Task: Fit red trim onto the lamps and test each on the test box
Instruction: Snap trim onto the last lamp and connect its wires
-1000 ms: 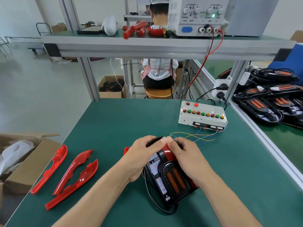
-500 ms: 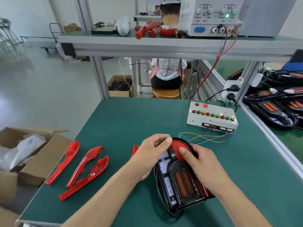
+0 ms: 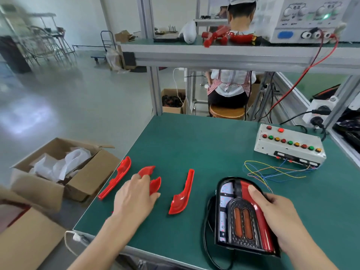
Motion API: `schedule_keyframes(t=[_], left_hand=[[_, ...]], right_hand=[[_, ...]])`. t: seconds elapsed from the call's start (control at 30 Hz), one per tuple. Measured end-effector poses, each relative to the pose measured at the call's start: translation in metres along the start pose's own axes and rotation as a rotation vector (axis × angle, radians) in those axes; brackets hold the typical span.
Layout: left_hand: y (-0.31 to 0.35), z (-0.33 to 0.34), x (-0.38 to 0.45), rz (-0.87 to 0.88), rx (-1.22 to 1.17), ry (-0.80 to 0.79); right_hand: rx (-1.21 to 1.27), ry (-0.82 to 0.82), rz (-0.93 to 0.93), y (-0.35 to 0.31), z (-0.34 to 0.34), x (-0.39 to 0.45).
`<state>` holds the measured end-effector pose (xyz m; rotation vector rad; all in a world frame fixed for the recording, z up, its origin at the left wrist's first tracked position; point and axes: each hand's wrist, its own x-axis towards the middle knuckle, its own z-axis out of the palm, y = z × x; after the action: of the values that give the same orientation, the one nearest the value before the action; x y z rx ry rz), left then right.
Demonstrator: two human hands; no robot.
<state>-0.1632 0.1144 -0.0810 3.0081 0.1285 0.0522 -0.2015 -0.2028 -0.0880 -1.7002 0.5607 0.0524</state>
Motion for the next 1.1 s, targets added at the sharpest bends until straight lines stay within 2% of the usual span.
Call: schedule_keyframes(t=[0.23, 0.43, 0.57, 0.67, 0.8, 0.83, 0.9, 0.97, 1.1], left_hand=[[0.009, 0.010, 0.006, -0.003, -0.079, 0.052], [0.036, -0.007, 0.009, 0.097, -0.305, 0.260], [0.058, -0.027, 0.007, 0.133, -0.475, 0.356], [0.080, -0.041, 0.005, 0.156, -0.754, 0.183], [0.121, -0.037, 0.005, 0.162, -1.201, -0.316], [0.130, -0.032, 0.006, 0.133, -1.261, -0.389], [0.143, -0.024, 0.007, 0.076, -1.286, -0.428], [0.153, -0.018, 0.008, 0.036, -1.288, -0.413], [0.161, -0.007, 0.007, 0.047, -1.111, -0.305]], right_hand=[[-0.184, 0.050, -0.045, -0.001, 0.005, 0.009], [-0.615, 0.040, -0.123, -0.005, 0.002, 0.010], [-0.648, -0.007, -0.164, -0.008, -0.002, 0.008], [-0.720, 0.007, -0.162, -0.009, -0.003, 0.005], [-0.962, 0.137, -0.247, -0.007, -0.005, -0.006], [-0.989, 0.192, -0.300, -0.006, -0.006, -0.010], [-0.885, 0.272, -0.474, -0.006, -0.009, -0.018], [-0.703, 0.254, -0.606, -0.008, -0.011, -0.026], [-0.548, 0.075, -0.604, -0.014, -0.006, -0.043]])
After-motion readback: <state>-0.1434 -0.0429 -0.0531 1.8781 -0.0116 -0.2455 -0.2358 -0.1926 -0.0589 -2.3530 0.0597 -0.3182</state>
